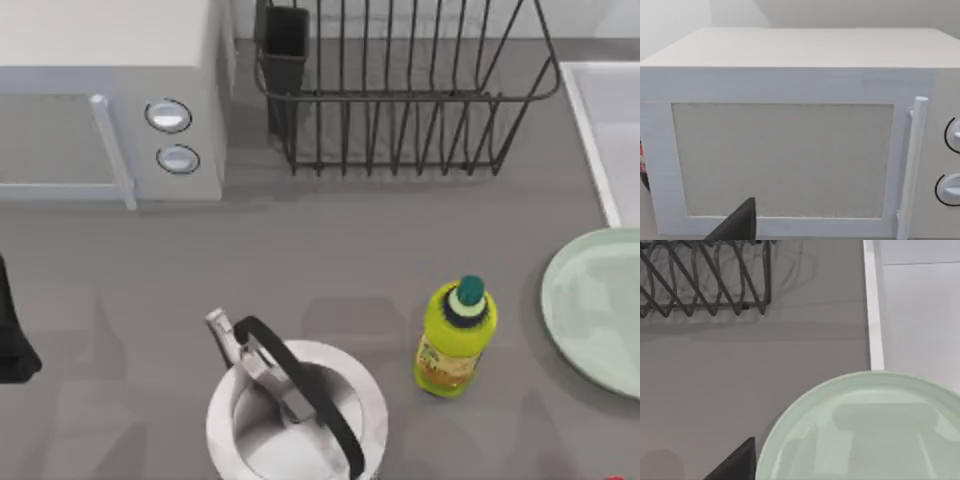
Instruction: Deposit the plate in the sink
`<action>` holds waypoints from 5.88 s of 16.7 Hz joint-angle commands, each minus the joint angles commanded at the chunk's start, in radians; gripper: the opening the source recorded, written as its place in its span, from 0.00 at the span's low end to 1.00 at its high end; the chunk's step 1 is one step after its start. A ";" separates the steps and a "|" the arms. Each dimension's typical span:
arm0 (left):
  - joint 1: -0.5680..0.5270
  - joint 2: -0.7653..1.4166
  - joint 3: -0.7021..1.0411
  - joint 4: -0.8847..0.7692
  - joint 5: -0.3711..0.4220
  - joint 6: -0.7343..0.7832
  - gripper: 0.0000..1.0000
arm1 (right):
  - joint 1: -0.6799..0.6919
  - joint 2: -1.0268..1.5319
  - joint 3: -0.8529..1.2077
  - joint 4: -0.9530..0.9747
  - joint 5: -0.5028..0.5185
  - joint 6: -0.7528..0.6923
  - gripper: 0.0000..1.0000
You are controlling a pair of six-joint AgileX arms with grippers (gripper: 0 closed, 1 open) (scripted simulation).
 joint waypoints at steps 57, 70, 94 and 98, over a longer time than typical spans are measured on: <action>0.000 0.000 0.000 0.000 0.000 0.000 1.00 | 0.197 1.351 0.629 -0.296 0.001 0.208 0.00; 0.000 0.000 0.000 0.000 0.000 0.000 1.00 | 0.188 1.318 0.965 -0.599 0.002 0.211 0.00; 0.000 0.000 0.000 0.000 0.000 0.000 1.00 | 0.041 1.583 1.951 -1.339 0.004 0.060 0.00; 0.000 0.000 0.000 0.000 0.000 0.000 1.00 | -0.087 1.843 2.179 -1.342 0.006 -0.068 0.00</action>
